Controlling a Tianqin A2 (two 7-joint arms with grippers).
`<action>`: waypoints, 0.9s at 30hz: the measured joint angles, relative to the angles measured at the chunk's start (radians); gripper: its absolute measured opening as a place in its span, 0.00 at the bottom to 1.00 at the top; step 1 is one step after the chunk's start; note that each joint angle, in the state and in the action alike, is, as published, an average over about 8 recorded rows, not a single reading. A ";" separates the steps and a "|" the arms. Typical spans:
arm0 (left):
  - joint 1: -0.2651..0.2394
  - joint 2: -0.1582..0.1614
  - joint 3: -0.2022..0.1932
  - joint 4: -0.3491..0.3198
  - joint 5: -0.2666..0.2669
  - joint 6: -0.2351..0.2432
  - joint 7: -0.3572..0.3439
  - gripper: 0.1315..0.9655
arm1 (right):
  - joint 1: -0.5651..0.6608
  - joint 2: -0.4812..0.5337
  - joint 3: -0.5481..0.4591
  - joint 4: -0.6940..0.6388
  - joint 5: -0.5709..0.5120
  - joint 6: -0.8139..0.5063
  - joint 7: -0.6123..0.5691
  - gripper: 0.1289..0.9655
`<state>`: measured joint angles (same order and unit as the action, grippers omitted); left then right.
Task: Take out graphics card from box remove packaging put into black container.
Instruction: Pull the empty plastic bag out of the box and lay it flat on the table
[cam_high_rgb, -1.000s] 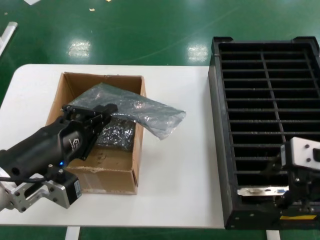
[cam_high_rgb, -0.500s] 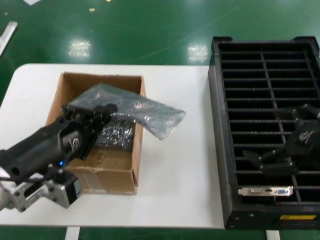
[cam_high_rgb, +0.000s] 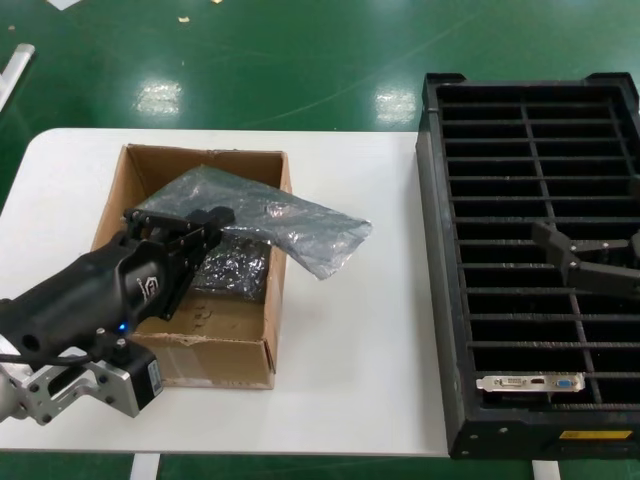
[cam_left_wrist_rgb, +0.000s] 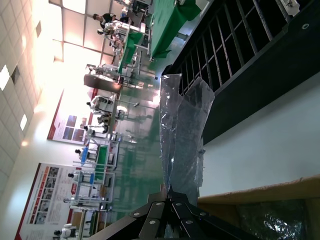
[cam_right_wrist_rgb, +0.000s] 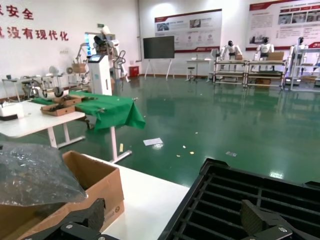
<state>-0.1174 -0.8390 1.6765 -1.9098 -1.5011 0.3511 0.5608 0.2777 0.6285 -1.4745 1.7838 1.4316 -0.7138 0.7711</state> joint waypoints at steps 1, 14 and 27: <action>-0.001 0.001 0.000 -0.001 0.002 0.001 -0.003 0.01 | -0.005 -0.003 0.006 -0.003 0.010 0.005 -0.005 0.92; -0.154 0.221 0.075 -0.022 0.325 0.137 -0.286 0.01 | -0.010 -0.007 0.012 -0.006 0.021 0.010 -0.009 1.00; -0.371 0.264 0.520 0.279 0.292 -0.072 0.196 0.01 | -0.010 -0.007 0.012 -0.006 0.021 0.010 -0.009 1.00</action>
<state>-0.4887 -0.5745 2.1966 -1.6304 -1.2086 0.2789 0.7565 0.2681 0.6220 -1.4628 1.7778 1.4522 -0.7034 0.7621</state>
